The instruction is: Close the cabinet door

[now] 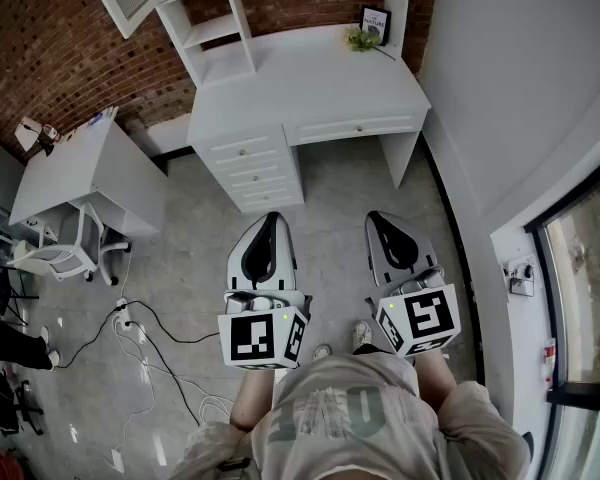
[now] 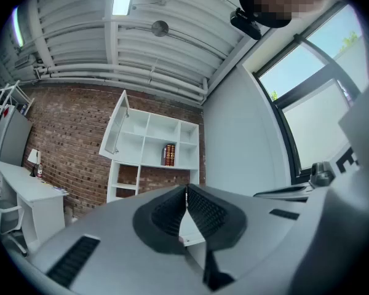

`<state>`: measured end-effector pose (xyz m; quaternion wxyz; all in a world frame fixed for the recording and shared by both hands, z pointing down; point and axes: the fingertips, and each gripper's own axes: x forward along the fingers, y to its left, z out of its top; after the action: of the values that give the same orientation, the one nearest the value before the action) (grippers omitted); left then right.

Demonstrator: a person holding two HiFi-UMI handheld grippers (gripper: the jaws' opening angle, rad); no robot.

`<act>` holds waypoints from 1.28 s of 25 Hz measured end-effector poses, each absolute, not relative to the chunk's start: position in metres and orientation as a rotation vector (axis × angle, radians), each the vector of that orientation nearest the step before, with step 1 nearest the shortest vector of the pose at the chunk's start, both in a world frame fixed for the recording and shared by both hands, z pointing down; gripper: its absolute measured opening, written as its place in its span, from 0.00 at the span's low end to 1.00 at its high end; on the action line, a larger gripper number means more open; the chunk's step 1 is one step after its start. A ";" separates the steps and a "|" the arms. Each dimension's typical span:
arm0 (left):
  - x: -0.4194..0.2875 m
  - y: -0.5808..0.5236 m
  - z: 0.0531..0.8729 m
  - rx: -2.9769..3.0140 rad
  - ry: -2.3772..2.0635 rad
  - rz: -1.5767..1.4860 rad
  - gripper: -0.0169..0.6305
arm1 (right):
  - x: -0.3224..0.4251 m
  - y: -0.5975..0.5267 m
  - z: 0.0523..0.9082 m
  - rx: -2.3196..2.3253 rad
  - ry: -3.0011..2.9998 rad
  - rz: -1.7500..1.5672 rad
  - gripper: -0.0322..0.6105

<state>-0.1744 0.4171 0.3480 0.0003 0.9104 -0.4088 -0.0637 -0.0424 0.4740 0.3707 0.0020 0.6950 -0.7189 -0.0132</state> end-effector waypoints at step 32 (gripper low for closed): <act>-0.085 0.296 0.402 2.765 -1.381 -0.167 0.06 | 0.068 0.357 0.416 2.056 -2.415 0.015 0.08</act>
<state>-0.0848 0.2963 0.4016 0.0233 0.8930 -0.4461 -0.0540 0.0675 0.3572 0.4159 -0.0148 0.6482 -0.7613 0.0048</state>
